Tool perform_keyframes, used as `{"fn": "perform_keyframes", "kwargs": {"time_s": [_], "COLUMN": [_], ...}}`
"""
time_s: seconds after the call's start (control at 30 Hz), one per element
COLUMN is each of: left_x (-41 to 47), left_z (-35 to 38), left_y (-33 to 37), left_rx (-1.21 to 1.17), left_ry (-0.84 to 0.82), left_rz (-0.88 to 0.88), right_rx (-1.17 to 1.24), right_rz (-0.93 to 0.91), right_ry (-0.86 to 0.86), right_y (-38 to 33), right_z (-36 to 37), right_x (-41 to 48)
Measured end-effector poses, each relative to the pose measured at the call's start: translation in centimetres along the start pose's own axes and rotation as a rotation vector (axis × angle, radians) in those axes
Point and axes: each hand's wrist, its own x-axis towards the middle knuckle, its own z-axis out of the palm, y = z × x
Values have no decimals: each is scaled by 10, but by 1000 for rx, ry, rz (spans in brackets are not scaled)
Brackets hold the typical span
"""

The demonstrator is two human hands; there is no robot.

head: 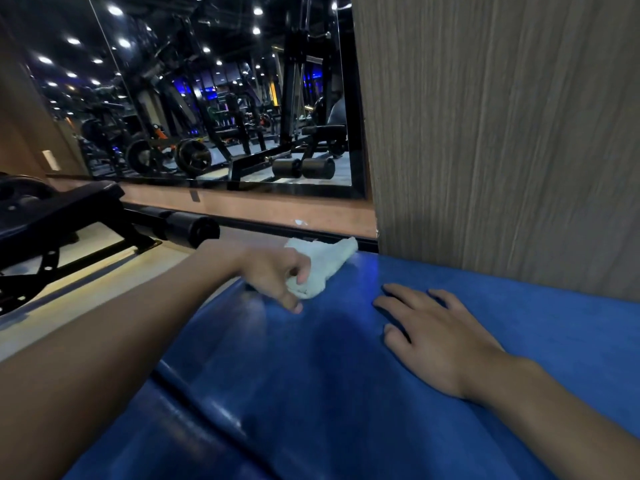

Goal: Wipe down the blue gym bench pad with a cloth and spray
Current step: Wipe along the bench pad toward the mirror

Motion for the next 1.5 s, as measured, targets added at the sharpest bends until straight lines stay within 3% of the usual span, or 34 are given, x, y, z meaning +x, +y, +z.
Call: {"fn": "perform_keyframes", "kwargs": {"time_s": [0.03,0.13,0.17,0.27,0.4,0.53,0.8,1.0,1.23,1.4,1.5], "left_x": [1,18,26,56,77,79,79,79,77,76,76], "left_z": [-3,-11,-5,33,49,44,46,47,53,55,57], "left_y": [1,5,9,17,0,1,38,79,139,195,224], "left_rx": [-79,-194,-190,-113,-194,-236,-196,-172,-218,-215,-222], "left_ry": [18,439,475,291,315,298,289,284,295,305,285], "left_rz": [-11,-1,7,-96,-267,-395,-407,-366,-269,-253,-238], "right_rx": [-4,2,-1,-59,-6,-116,-22,-112,-84,84,3], "right_rz": [0,-1,2,53,178,234,194,363,319,212,275], "right_ry": [-1,11,13,11,-98,-146,-73,-159,-92,-33,-12], "right_y": [0,0,0,-2,13,36,60,93,98,110,141], "right_z": [0,-1,-1,-4,-20,-19,-28,-36,-26,-42,-58], "right_x": [0,-1,-2,-4,-20,-52,-67,-112,-108,-130,-171]}}
